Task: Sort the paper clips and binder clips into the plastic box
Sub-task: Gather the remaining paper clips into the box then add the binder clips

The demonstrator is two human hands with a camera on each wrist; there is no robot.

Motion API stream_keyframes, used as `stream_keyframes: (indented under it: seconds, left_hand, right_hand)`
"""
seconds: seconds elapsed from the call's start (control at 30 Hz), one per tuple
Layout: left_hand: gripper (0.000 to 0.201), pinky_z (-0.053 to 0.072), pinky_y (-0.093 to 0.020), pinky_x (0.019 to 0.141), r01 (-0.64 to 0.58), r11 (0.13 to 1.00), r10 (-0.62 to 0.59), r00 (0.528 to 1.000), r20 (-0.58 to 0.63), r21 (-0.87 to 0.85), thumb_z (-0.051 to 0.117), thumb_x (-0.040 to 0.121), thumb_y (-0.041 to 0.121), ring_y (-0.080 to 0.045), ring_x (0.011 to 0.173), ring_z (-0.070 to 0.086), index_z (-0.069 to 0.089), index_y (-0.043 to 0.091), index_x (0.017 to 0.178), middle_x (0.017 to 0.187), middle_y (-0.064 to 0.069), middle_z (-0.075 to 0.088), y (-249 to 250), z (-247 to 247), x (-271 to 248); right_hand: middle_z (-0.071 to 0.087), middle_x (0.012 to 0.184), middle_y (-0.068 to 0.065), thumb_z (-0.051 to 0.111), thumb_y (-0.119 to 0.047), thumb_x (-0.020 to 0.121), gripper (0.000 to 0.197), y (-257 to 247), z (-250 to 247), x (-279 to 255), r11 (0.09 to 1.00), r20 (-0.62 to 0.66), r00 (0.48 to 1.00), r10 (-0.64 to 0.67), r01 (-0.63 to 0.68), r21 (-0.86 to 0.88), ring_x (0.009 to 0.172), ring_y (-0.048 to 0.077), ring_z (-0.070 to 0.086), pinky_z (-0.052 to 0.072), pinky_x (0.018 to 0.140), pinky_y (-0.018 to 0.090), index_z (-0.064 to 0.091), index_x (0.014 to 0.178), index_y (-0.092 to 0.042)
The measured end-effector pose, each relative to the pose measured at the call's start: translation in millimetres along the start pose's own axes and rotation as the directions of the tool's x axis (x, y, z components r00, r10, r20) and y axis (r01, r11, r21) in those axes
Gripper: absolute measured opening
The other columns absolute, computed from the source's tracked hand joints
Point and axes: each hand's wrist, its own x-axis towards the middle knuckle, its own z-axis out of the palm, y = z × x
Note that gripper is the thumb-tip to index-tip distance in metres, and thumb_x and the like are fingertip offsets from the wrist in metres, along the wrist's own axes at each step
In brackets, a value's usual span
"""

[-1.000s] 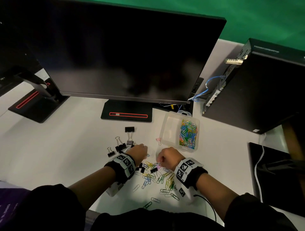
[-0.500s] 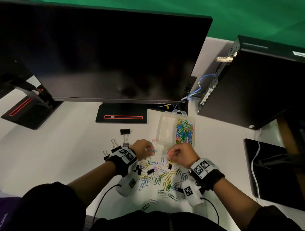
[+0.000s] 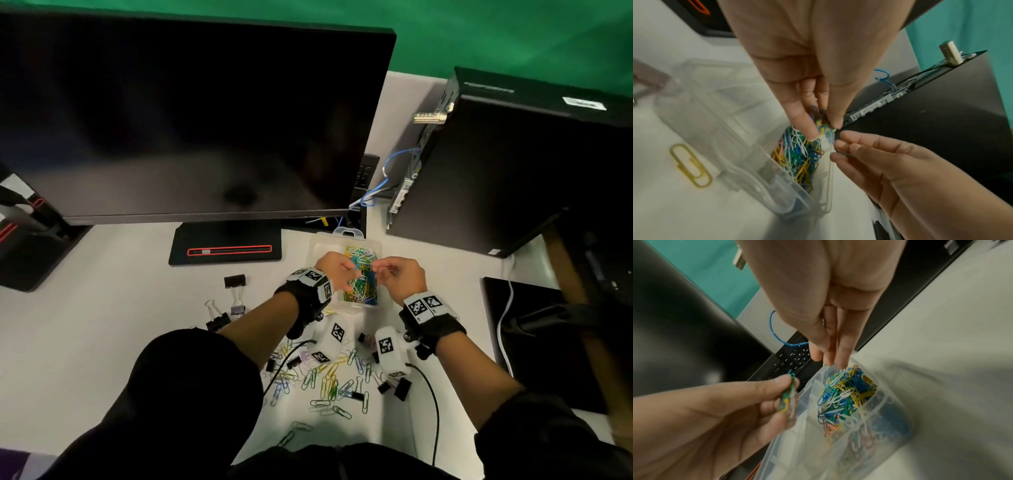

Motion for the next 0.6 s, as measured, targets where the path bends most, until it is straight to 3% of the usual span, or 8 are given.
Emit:
stream_keyframes:
  seconds: [0.1,0.23,0.3,0.4,0.43,0.5,0.53,0.6]
  left_hand:
    - [0.011,0.049,-0.046,0.095,0.083,0.990,-0.083,0.997,0.006,-0.117,0.054,0.088,0.002,-0.027,0.072,0.060,0.061,-0.006,0.084,0.084,-0.018,0.057,-0.2,9.6,8.0]
    - [0.023,0.051,-0.035,0.081,0.037,0.998,-0.036,0.999,0.032,-0.047,0.049,0.090,0.005,-0.029,0.083,0.059,0.065,-0.007,0.099,0.099,-0.026,0.064,-2.7,14.4,14.6]
    - [0.019,0.049,-0.036,0.083,0.034,0.999,-0.033,0.998,0.048,-0.031,0.048,0.091,0.008,-0.025,0.083,0.055,0.065,0.003,0.098,0.092,-0.016,0.059,-0.2,10.9,10.7]
    - [0.026,0.047,-0.034,0.094,-0.033,0.994,0.037,0.999,0.039,-0.105,0.050,0.091,0.005,-0.021,0.102,0.056,0.061,-0.003,0.113,0.109,-0.014,0.061,-4.0,-0.9,7.1]
    - [0.028,0.049,-0.029,0.091,-0.063,0.990,0.068,0.997,0.038,-0.130,0.051,0.090,0.000,-0.018,0.102,0.059,0.058,-0.007,0.116,0.108,-0.012,0.065,-7.0,-6.7,3.5]
    - [0.028,0.051,-0.014,0.069,-0.101,0.974,0.115,0.992,0.057,-0.203,0.051,0.087,-0.008,-0.005,0.077,0.066,0.056,-0.013,0.114,0.082,0.003,0.074,-13.3,-20.4,-5.6]
    - [0.024,0.049,-0.011,0.061,-0.105,0.973,0.121,0.990,0.067,-0.207,0.049,0.087,-0.009,-0.002,0.066,0.066,0.058,-0.011,0.110,0.070,0.009,0.073,-16.2,-27.1,-10.5]
    - [0.018,0.049,-0.014,0.059,-0.089,0.990,0.096,0.994,0.054,-0.113,0.048,0.089,-0.004,-0.007,0.063,0.062,0.064,0.003,0.090,0.070,0.008,0.068,-20.8,-38.7,-22.8]
  right_hand:
    - [0.072,0.085,0.011,0.056,0.003,0.082,0.029,9.6,-2.4,-1.9,0.998,-0.014,1.000,0.014,-0.013,0.066,0.085,0.031,0.068,0.053,0.087,0.049,0.072,0.080,-0.021]
    - [0.072,0.085,0.009,0.058,0.001,0.082,0.021,15.0,-5.2,-10.5,0.997,-0.025,1.000,0.008,-0.006,0.072,0.085,0.028,0.068,0.054,0.087,0.047,0.073,0.087,-0.013]
    - [0.072,0.084,0.009,0.058,0.001,0.082,0.021,16.0,-5.3,-14.2,0.996,-0.027,1.000,0.006,-0.004,0.086,0.084,0.026,0.068,0.054,0.087,0.046,0.073,0.088,-0.012]
    - [0.069,0.081,0.005,0.056,0.003,0.080,0.024,11.4,-3.6,-19.9,0.997,-0.018,1.000,-0.014,0.016,0.081,0.073,0.017,0.065,0.055,0.083,0.035,0.072,0.089,-0.011]
    - [0.068,0.081,0.005,0.055,0.004,0.080,0.025,8.4,-3.0,-22.6,0.997,-0.006,1.000,-0.028,0.029,0.070,0.067,0.010,0.063,0.054,0.077,0.029,0.072,0.090,-0.011]
    - [0.067,0.080,0.004,0.054,0.005,0.081,0.025,2.8,1.3,-27.6,0.995,0.034,0.998,-0.061,0.058,0.084,0.055,-0.005,0.058,0.052,0.064,0.017,0.071,0.092,-0.010]
    - [0.067,0.079,0.004,0.055,0.004,0.081,0.024,0.2,4.9,-30.7,0.993,0.064,0.995,-0.078,0.071,0.098,0.053,-0.008,0.057,0.050,0.061,0.013,0.071,0.092,-0.010]
    - [0.068,0.079,0.004,0.056,0.003,0.082,0.022,-5.5,13.6,-38.0,0.989,0.139,0.984,-0.113,0.098,0.110,0.059,-0.005,0.059,0.050,0.064,0.016,0.071,0.093,-0.010]
